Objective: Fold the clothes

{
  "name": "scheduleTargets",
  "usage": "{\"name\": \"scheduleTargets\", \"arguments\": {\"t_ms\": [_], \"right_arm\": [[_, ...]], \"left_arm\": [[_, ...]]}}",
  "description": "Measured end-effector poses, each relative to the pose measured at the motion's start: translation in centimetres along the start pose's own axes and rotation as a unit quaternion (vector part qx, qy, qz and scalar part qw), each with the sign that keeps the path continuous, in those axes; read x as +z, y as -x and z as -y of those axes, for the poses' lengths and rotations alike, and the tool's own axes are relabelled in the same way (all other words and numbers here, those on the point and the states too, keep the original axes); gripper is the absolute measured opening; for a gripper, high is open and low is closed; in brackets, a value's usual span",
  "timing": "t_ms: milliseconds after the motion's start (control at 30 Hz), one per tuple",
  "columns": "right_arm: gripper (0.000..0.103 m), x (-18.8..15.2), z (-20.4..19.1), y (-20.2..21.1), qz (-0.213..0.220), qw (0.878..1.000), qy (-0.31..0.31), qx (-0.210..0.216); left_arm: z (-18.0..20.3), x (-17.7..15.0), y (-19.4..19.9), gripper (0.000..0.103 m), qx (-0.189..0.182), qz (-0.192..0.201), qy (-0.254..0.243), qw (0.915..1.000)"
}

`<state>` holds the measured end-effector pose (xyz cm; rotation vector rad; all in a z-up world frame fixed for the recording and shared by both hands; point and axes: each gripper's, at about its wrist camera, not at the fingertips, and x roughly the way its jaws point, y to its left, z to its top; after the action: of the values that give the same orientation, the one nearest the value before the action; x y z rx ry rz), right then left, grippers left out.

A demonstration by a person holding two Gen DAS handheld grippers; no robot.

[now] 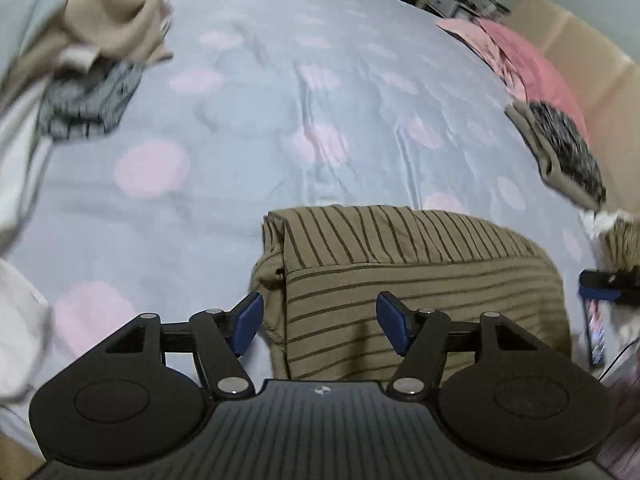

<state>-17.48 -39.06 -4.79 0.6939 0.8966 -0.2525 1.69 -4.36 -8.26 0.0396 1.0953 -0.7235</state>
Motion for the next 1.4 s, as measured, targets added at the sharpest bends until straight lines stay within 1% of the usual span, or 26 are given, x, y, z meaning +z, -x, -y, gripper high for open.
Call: {"name": "scheduleTargets", "arguments": {"t_ms": [67, 133, 267, 333, 433, 533, 600, 633, 667, 700, 733, 767, 833, 867, 900, 1033, 1167, 1267, 1400], "right_arm": [[0.072, 0.4, 1.3, -1.2, -0.007, 1.000, -0.028, 0.002], [0.072, 0.1, 2.1, -2.3, -0.014, 0.999, -0.047, 0.000], [0.072, -0.8, 2.6, -3.9, -0.031, 0.998, -0.062, 0.006], [0.072, -1.0, 2.5, -4.5, -0.032, 0.998, -0.054, 0.005], [0.074, -1.3, 2.2, -5.3, -0.035, 0.999, -0.041, 0.001], [0.073, -1.5, 1.1, -6.1, -0.034, 0.999, 0.005, -0.014], [0.070, -1.9, 0.0, -6.6, -0.027, 0.998, 0.046, -0.025], [0.065, -2.1, -0.5, -6.8, -0.023, 0.997, 0.066, -0.032], [0.058, -2.3, -0.8, -6.9, -0.019, 0.996, 0.083, -0.038], [0.054, -2.4, -1.1, -7.0, -0.014, 0.994, 0.096, -0.042], [0.044, -2.5, -1.3, -7.1, -0.010, 0.994, 0.105, -0.042], [0.029, -2.4, -1.3, -7.1, -0.008, 0.993, 0.107, -0.039], [0.016, -2.4, -1.3, -7.0, -0.007, 0.994, 0.104, -0.026], [0.012, -2.5, -1.3, -7.0, -0.006, 0.995, 0.102, -0.021], [0.011, -2.5, -1.3, -6.8, -0.003, 0.995, 0.102, -0.020], [0.008, -2.7, -1.5, -5.6, 0.016, 0.995, 0.099, -0.014], [0.008, -2.5, -1.3, -3.0, 0.044, 0.996, 0.070, 0.017], [0.007, -2.3, -1.4, -0.5, 0.065, 0.995, 0.055, 0.043], [0.007, -1.9, -1.6, 4.0, 0.119, 0.990, 0.055, 0.050]], "left_arm": [[-0.6, -0.5, -1.0, 0.061, -0.002, -0.012, 0.019, 0.9997], [-1.0, -0.9, -1.8, 0.061, -0.002, -0.024, 0.023, 0.9994], [-1.8, -1.6, -2.9, 0.061, -0.006, -0.037, 0.034, 0.9987], [-1.8, -1.8, -3.2, 0.061, -0.007, -0.033, 0.028, 0.9990], [-1.5, -2.1, -3.6, 0.064, -0.006, -0.028, 0.015, 0.9995], [-0.8, -2.3, -3.9, 0.063, 0.000, -0.023, -0.003, 0.9997], [-0.3, -2.5, -4.0, 0.056, 0.004, -0.017, -0.017, 0.9997], [0.0, -2.5, -4.0, 0.053, 0.005, -0.014, -0.025, 0.9996], [0.3, -2.6, -4.0, 0.045, 0.003, -0.012, -0.033, 0.9994], [0.5, -2.6, -3.9, 0.034, -0.003, -0.011, -0.037, 0.9993], [0.6, -2.6, -3.8, 0.026, -0.014, -0.011, -0.039, 0.9991], [0.8, -2.7, -3.8, 0.021, -0.021, -0.011, -0.041, 0.9989], [1.2, -2.8, -3.6, 0.014, -0.015, -0.003, -0.054, 0.9984], [1.4, -2.8, -3.3, 0.009, -0.013, 0.003, -0.059, 0.9982], [1.5, -2.8, -3.1, 0.007, -0.012, 0.010, -0.061, 0.9980], [1.8, -2.5, -1.6, 0.006, -0.017, 0.035, -0.052, 0.9979], [2.9, -2.0, 0.5, 0.005, -0.035, 0.065, -0.051, 0.9959], [4.5, -1.3, 2.4, 0.005, -0.054, 0.091, -0.066, 0.9921], [7.3, 0.0, 4.9, 0.005, -0.085, 0.126, -0.091, 0.9842]]}}
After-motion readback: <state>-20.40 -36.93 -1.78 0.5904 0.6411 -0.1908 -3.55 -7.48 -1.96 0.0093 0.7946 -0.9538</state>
